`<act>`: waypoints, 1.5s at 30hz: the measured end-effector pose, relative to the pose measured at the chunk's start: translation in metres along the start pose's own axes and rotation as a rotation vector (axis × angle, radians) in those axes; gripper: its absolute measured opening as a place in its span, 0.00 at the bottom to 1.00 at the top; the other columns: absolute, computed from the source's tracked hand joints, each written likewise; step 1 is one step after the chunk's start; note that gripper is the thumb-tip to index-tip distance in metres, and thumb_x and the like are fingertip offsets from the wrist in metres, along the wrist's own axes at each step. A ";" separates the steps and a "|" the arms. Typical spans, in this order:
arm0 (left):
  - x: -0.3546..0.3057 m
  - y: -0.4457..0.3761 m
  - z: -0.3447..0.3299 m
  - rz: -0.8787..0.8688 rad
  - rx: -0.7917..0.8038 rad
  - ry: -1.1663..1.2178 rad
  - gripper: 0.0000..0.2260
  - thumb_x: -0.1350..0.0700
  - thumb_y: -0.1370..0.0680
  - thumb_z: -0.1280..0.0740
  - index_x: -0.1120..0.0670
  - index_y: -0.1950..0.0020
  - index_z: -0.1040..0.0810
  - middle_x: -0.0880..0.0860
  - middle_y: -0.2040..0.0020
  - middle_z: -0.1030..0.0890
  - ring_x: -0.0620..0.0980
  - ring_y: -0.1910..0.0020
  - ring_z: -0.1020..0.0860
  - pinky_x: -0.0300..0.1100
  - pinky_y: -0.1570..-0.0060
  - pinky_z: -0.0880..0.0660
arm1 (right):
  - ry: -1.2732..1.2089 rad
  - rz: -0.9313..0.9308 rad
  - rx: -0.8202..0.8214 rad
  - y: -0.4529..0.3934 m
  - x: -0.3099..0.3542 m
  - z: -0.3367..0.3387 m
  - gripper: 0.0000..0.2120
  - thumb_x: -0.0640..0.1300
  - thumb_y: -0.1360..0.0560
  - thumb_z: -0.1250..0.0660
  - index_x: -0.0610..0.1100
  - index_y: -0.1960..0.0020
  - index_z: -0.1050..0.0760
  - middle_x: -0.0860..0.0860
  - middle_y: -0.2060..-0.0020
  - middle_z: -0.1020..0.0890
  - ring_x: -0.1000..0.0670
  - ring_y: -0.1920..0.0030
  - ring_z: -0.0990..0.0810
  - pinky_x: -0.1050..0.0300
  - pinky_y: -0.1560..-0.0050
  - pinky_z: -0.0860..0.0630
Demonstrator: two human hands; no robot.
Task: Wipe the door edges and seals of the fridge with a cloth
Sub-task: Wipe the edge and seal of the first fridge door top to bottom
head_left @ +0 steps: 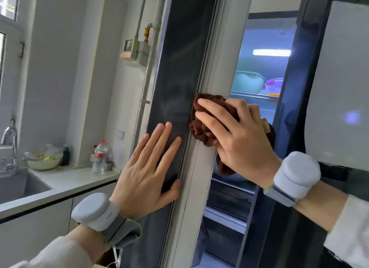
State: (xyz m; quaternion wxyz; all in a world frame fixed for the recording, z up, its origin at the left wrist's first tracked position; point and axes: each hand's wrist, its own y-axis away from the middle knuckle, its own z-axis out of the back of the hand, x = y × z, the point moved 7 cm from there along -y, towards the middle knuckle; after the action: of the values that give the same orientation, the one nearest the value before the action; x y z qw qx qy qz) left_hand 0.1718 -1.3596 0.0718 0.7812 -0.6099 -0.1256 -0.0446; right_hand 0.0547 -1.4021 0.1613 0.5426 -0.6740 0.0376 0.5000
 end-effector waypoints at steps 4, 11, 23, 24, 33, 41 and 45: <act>-0.002 -0.001 0.000 0.012 0.003 0.019 0.32 0.47 0.27 0.41 0.60 0.27 0.41 0.62 0.26 0.43 0.57 0.25 0.48 0.50 0.26 0.52 | -0.040 -0.016 0.015 0.019 0.020 -0.003 0.17 0.38 0.24 0.42 0.41 0.37 0.26 0.46 0.35 0.25 0.39 0.45 0.29 0.45 0.50 0.34; -0.003 -0.002 0.004 0.005 0.020 0.076 0.33 0.54 0.32 0.43 0.63 0.28 0.39 0.64 0.26 0.44 0.58 0.25 0.49 0.50 0.26 0.53 | -0.143 0.075 0.128 0.085 0.086 -0.007 0.13 0.43 0.20 0.45 0.45 0.38 0.28 0.47 0.35 0.26 0.41 0.46 0.28 0.46 0.51 0.30; -0.002 -0.001 0.003 0.007 0.029 0.049 0.32 0.54 0.31 0.43 0.61 0.27 0.43 0.63 0.26 0.45 0.58 0.25 0.50 0.51 0.26 0.52 | -0.096 0.073 0.134 0.033 0.032 -0.001 0.19 0.41 0.26 0.43 0.44 0.35 0.30 0.46 0.35 0.26 0.41 0.46 0.29 0.44 0.51 0.31; -0.002 -0.001 0.003 0.006 0.028 0.048 0.32 0.54 0.31 0.43 0.61 0.27 0.43 0.62 0.26 0.45 0.57 0.25 0.50 0.50 0.26 0.52 | -0.080 0.066 0.138 0.029 0.028 -0.002 0.19 0.41 0.26 0.43 0.43 0.35 0.29 0.46 0.35 0.26 0.40 0.46 0.30 0.45 0.51 0.33; 0.001 0.003 0.003 -0.021 0.004 0.102 0.30 0.56 0.30 0.43 0.61 0.27 0.41 0.62 0.26 0.44 0.57 0.25 0.49 0.49 0.26 0.52 | -0.146 0.080 0.133 0.081 0.083 -0.005 0.14 0.41 0.20 0.46 0.43 0.40 0.25 0.44 0.36 0.24 0.41 0.49 0.28 0.46 0.54 0.29; -0.002 0.007 -0.001 -0.013 -0.013 0.059 0.30 0.56 0.29 0.44 0.60 0.26 0.44 0.61 0.26 0.44 0.56 0.25 0.50 0.50 0.26 0.52 | -0.239 0.164 0.256 0.108 0.110 -0.004 0.15 0.42 0.18 0.50 0.47 0.38 0.27 0.49 0.36 0.24 0.45 0.49 0.27 0.49 0.51 0.29; -0.002 0.009 -0.002 0.008 -0.017 0.032 0.30 0.57 0.28 0.44 0.60 0.26 0.43 0.62 0.26 0.44 0.56 0.25 0.49 0.50 0.26 0.52 | -0.161 0.163 0.182 0.074 0.071 -0.003 0.17 0.40 0.19 0.52 0.45 0.37 0.29 0.47 0.35 0.26 0.42 0.48 0.28 0.45 0.51 0.30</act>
State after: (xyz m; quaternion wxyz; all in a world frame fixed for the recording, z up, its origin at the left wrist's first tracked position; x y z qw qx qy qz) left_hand 0.1725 -1.3589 0.0623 0.7779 -0.6164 -0.1102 -0.0525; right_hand 0.0482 -1.3998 0.0585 0.5604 -0.5743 0.0940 0.5893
